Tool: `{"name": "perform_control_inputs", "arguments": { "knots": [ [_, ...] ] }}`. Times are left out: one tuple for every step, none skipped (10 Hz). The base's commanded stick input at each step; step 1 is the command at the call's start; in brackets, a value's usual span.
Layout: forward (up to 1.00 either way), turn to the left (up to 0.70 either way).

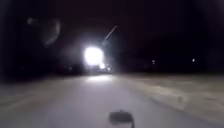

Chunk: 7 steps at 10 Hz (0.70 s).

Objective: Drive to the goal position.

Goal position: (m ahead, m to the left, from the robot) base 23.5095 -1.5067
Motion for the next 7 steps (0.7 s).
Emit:
{"name": "perform_control_inputs", "arguments": {
  "knots": [
    [1.0, 0.06],
    [1.0, 0.22],
    [1.0, 0.38],
    [1.0, 0.4],
    [1.0, 0.4],
    [1.0, 0.4],
    [1.0, 0.4]
  ]
}}
